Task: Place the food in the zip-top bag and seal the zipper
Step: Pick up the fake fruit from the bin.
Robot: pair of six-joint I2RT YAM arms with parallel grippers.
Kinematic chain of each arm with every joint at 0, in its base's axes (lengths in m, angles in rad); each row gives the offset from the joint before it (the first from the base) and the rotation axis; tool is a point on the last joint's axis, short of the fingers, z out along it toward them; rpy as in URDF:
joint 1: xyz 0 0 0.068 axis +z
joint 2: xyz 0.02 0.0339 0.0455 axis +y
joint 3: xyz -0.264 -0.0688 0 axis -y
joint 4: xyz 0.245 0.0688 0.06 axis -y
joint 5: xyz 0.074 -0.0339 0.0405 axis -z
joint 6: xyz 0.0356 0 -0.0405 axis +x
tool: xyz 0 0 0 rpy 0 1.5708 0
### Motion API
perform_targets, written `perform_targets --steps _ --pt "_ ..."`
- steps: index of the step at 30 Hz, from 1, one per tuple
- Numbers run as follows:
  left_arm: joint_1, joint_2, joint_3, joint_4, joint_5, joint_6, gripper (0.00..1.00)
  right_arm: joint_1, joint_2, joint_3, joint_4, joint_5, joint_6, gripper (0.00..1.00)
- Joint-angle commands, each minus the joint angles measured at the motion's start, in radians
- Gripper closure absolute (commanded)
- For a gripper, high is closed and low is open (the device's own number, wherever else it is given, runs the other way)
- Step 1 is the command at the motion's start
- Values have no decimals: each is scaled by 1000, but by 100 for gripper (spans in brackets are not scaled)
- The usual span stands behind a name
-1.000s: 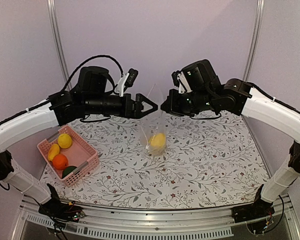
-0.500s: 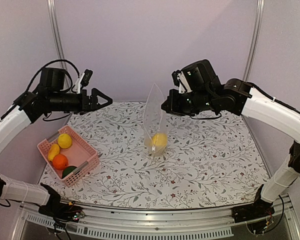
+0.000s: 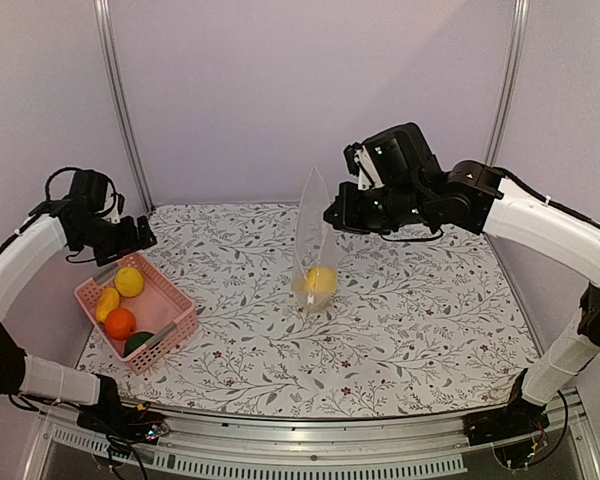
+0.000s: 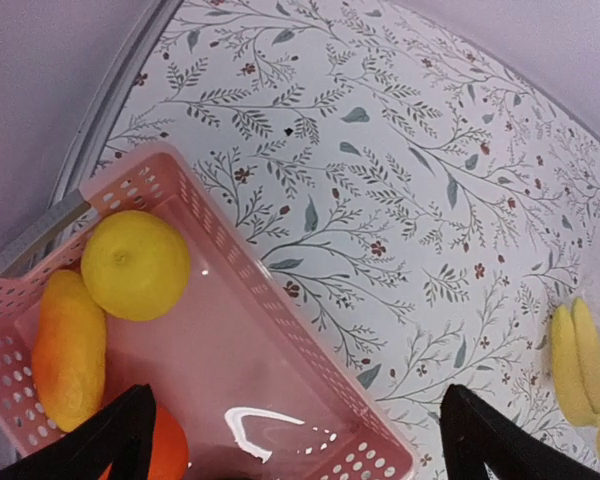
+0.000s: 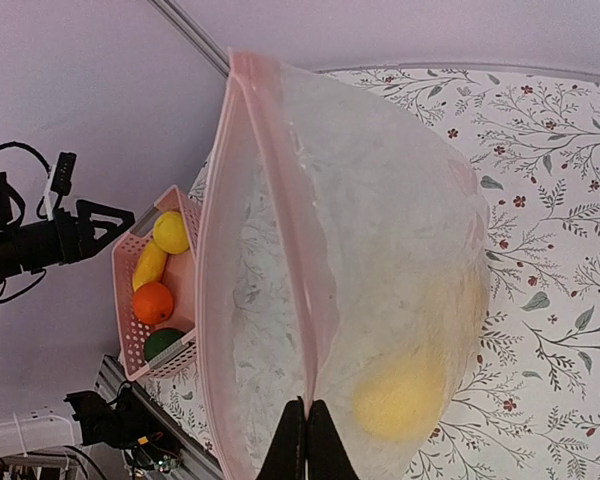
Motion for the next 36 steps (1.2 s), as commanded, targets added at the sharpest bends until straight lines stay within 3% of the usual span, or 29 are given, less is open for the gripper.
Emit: perform_targets --steps 1,26,36 --pt "49 34 -35 17 -173 7 0 -1 -29 -11 23 4 -22 100" --pt "164 393 24 107 -238 58 2 -1 -52 -61 91 -67 -19 100" --pt "174 450 51 110 -214 71 11 0 -41 -60 104 -88 -12 100"
